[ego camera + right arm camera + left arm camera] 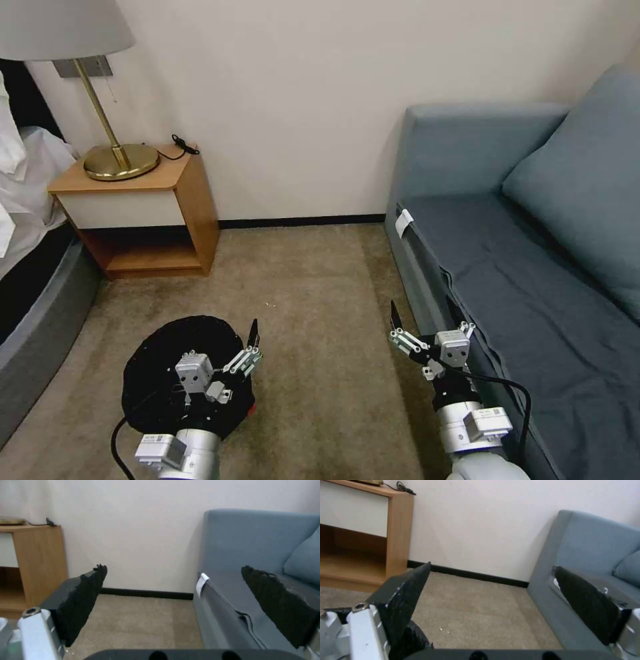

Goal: Pick up the trash bin, then pick up the garbage on the floor and place it into the trash bin.

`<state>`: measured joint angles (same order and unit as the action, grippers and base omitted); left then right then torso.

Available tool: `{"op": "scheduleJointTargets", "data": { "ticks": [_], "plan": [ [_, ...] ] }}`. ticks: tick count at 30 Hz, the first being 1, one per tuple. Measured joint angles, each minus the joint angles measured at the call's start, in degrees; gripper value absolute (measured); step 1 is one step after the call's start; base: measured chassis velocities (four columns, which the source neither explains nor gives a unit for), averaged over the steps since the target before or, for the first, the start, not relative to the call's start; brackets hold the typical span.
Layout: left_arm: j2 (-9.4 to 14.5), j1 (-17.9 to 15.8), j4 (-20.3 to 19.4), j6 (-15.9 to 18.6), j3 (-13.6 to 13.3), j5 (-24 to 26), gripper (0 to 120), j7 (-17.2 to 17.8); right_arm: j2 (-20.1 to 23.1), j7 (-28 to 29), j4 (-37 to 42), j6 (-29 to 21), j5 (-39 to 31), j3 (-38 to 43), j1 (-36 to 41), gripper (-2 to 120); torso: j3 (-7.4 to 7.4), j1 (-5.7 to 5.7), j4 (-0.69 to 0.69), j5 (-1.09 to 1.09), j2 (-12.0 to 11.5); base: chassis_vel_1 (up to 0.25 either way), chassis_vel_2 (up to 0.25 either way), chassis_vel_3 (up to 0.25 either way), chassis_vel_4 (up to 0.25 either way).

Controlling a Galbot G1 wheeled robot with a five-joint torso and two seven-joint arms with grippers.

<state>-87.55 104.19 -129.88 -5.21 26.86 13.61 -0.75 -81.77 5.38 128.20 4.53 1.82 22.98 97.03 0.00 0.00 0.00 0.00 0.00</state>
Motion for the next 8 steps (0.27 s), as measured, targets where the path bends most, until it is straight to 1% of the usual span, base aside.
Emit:
{"op": "scheduleJointTargets", "data": {
  "ticks": [8],
  "plan": [
    [0.00,0.00,0.00,0.01,0.01,0.03,100,-0.03,0.02,-0.01,0.00,0.00,-0.01,0.00,0.00,100,0.00,0.00,0.00,0.00,0.00,0.000,0.000,0.000,0.000]
  ]
}}
